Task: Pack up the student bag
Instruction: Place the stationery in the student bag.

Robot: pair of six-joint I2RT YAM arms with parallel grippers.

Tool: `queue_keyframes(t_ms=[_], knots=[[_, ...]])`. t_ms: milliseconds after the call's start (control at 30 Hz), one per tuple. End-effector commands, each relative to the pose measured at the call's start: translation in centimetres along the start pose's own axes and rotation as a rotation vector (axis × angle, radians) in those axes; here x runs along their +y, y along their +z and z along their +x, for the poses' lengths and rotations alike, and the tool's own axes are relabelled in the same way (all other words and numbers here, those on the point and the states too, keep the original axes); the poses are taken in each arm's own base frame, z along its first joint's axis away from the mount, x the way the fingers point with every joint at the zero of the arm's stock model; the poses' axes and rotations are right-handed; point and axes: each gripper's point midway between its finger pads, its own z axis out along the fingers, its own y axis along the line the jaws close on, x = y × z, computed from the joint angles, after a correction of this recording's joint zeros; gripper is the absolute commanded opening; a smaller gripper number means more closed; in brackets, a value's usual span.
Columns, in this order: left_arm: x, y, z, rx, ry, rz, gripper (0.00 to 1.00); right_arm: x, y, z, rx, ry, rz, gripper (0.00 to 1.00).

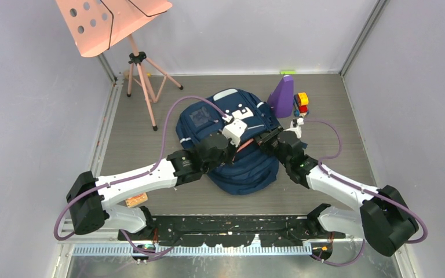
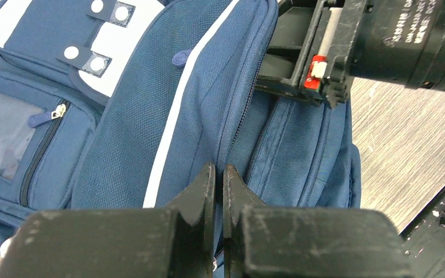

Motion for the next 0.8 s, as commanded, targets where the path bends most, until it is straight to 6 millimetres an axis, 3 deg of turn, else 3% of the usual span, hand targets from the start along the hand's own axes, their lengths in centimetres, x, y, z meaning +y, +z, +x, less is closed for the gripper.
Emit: queue_keyframes(t_ms=[0,267,433,500,633,767], knots=[[-1.6,-1.6,-5.7,-0.184,-0.101,0.072,0.0,1.9,1.0,-2.6,-0.196,0.045,-0.072,0.01],[-0.9,-1.7,-5.1,-0.149,-0.104,0.029,0.0,2.2,2.1,-1.0,-0.247,-0.08,-0.026,0.14],[-0.5,-1.4,-4.3,-0.109,-0.116,0.009,0.0,1.2,0.7,-1.8,-0.305,-0.138,0.02,0.5],[-0.6,-1.3,-4.3,-0.103,-0.127,0.018,0.0,0.9,0.2,-2.3,-0.322,-0.148,0.03,0.59],[-0.5,-0.9,-4.1,-0.09,-0.147,0.016,0.0,0.7,-0.8,-3.0,-0.348,-0.177,0.037,0.71],[-0.2,-0.6,-3.6,-0.062,-0.174,0.01,0.0,0.8,-2.1,-3.9,-0.381,-0.201,0.04,0.74]])
